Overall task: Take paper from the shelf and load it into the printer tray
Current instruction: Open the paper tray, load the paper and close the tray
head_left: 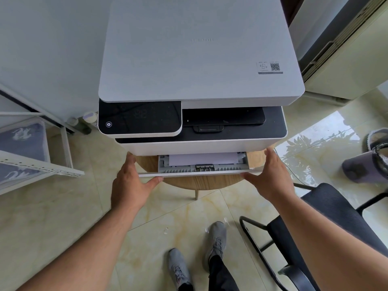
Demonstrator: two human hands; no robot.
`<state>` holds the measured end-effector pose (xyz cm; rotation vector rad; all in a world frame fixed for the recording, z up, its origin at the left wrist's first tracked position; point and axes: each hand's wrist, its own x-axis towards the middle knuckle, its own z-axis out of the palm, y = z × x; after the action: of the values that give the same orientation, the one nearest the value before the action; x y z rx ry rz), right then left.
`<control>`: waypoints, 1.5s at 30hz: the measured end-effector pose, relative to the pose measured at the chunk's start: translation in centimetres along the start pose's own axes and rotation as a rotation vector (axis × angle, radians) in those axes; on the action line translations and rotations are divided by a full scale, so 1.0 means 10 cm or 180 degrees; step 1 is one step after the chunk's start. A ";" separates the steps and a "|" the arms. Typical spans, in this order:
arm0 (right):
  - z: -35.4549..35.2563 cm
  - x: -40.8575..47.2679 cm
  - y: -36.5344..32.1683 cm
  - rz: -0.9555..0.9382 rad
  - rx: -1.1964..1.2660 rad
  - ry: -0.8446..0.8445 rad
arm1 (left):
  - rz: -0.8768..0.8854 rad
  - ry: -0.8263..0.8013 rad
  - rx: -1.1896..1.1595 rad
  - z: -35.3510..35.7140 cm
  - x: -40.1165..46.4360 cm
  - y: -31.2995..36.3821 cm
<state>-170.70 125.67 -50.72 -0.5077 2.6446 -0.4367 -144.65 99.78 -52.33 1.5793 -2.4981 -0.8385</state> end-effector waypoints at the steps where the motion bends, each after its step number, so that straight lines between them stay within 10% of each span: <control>1: 0.01 0.01 0.00 0.0011 0.0009 0.0015 | 0.0003 0.0024 -0.0067 0.00 0.01 0.00; 45: 0.11 0.17 -0.10 0.0261 0.1135 0.0439 | -0.0180 0.0732 -0.0867 0.21 0.19 0.07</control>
<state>-171.41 123.82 -51.85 -0.2630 2.6192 -0.9234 -146.82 99.21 -54.22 1.5601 -2.0924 -0.9017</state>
